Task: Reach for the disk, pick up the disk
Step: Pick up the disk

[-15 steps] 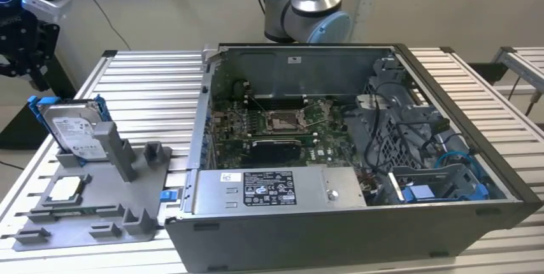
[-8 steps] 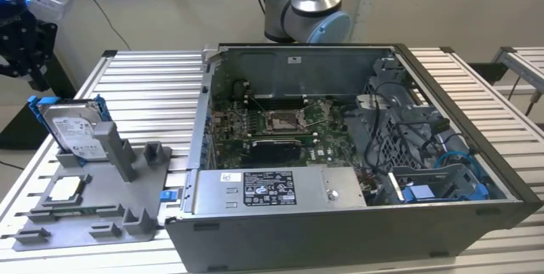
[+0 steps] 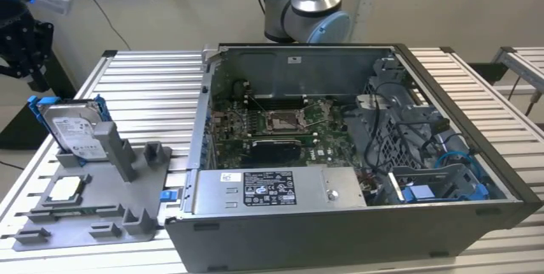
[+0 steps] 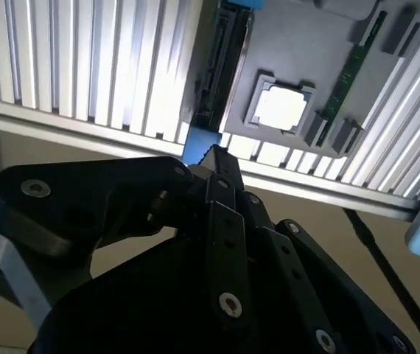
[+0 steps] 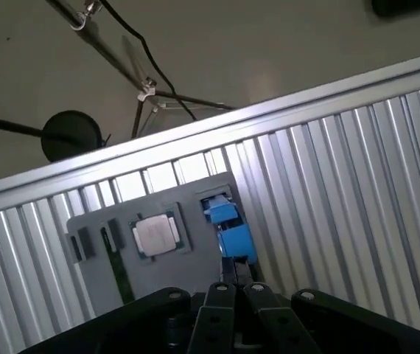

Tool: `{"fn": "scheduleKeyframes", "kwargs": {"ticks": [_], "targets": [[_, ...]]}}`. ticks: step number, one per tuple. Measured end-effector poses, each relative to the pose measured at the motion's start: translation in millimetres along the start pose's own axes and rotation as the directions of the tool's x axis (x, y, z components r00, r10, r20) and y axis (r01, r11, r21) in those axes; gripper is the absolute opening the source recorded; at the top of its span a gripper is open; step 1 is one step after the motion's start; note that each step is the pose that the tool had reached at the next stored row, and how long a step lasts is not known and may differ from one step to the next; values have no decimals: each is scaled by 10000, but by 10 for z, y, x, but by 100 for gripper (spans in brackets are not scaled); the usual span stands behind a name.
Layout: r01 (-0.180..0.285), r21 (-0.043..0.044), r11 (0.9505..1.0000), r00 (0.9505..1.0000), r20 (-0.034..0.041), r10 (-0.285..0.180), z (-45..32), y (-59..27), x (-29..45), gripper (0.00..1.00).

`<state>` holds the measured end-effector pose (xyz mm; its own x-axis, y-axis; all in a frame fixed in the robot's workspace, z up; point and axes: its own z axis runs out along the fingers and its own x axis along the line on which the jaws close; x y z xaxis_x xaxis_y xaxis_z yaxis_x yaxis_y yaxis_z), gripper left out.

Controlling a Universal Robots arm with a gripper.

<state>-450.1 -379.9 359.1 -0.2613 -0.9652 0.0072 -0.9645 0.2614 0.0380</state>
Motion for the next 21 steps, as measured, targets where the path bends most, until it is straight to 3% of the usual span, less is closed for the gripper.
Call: {"fn": "scheduleKeyframes", "kwargs": {"ticks": [4,8,9,17,21], "targets": [[633,4,9980,9980,-23,-633,7,0,0,0],[685,6,9977,9977,-25,-685,7,0,0,0],[686,5,9976,9976,-25,-686,7,0,0,100],[689,6,9976,9976,-24,-689,25,-1,0,100],[693,6,9976,9976,-23,-693,94,-3,-1,100]]}}
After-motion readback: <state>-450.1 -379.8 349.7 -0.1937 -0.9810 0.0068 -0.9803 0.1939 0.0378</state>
